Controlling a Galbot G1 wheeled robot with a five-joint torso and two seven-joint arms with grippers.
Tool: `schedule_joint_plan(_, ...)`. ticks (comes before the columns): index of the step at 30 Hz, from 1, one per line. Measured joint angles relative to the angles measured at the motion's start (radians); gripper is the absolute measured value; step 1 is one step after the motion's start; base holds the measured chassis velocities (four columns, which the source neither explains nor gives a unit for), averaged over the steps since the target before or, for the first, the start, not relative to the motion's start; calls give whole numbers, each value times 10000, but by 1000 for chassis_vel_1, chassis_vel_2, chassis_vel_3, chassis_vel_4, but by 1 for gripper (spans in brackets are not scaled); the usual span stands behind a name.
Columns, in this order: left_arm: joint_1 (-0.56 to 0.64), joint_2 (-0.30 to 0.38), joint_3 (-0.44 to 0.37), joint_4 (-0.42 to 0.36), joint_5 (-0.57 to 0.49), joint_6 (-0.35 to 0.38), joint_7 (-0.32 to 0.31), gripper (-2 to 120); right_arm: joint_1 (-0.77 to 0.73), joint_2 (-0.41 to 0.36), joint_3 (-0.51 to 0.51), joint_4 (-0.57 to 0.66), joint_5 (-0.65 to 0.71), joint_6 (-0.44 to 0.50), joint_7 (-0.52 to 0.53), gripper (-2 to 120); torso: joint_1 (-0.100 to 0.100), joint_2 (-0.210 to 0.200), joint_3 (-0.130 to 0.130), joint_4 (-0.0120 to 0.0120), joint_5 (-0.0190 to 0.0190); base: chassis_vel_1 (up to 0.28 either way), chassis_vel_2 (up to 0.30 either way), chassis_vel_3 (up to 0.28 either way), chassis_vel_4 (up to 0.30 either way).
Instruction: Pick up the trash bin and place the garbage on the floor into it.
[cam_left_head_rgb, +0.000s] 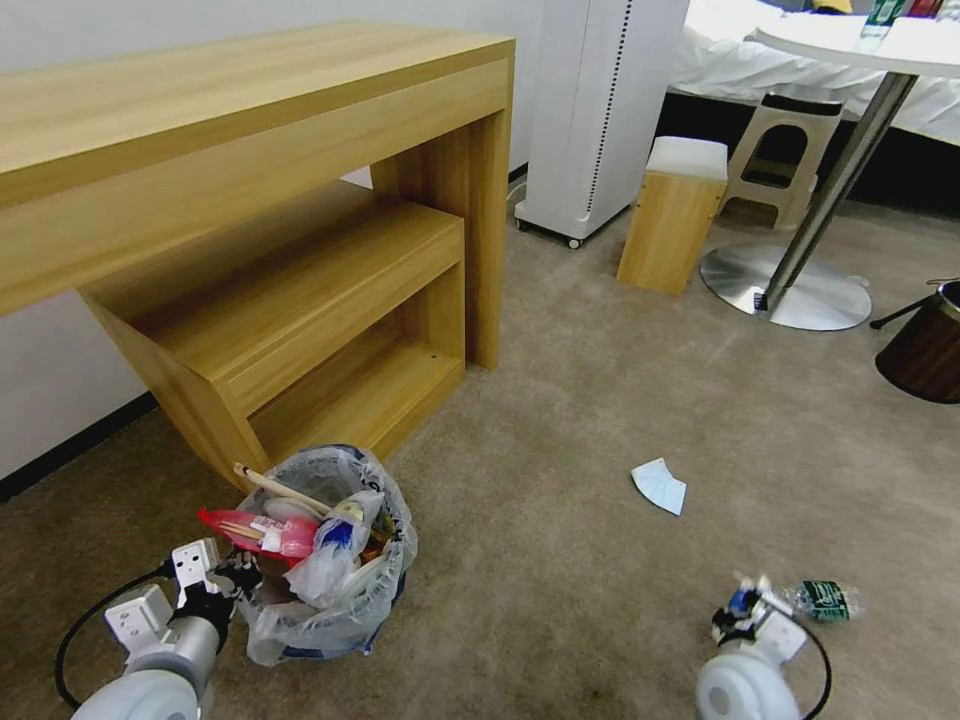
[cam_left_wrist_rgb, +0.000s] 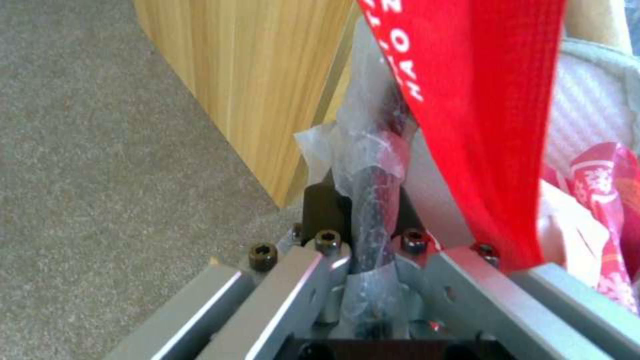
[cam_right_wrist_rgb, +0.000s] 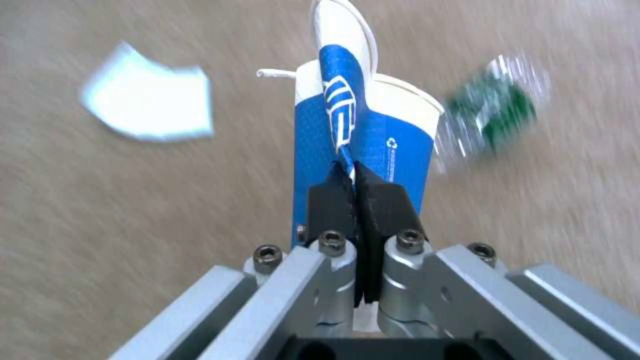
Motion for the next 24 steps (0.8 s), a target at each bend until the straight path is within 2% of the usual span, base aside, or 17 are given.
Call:
schedule_joint_plan(5,3,-30,23,9,30,-1,5,0,206,-369,-33,374,-105,-13,-150,0,0,0,0,0,-1,0,0,0,0)
schedule_joint_plan(10,148,-30,29,-45,80,-1,7,0,736,-1032,-485,633,-674,314,-928,0,1,0,0,0,0,0,0,0,0)
schedule_joint_plan(16,321,26,43,-201,96,36,10,0,1980,-1837,-1370,1073,-1184,652,-2265,0,1,0,0,1,1,0,0,0,0)
schedule_joint_plan(18,337,28,43,-209,102,38,9,0,2083,-1888,-1416,1114,-1179,660,-2371,0,0,0,0,1,0,0,0,0,0)
schedule_joint_plan(20,459,56,64,-282,154,43,30,0,2881,-2327,-1719,1395,-1094,806,-3355,0,0,-1,0,2,0,0,0,0,0)
schedule_joint_plan(21,459,56,64,-282,154,43,30,0,2881,-2327,-1719,1395,-1094,806,-3355,0,0,-1,0,2,0,0,0,0,0)
schedule_joint_plan(24,538,81,103,-292,237,44,82,0,3578,-2749,-2018,1448,-1098,1104,-4296,0,0,-1,0,1,0,0,0,0,0)
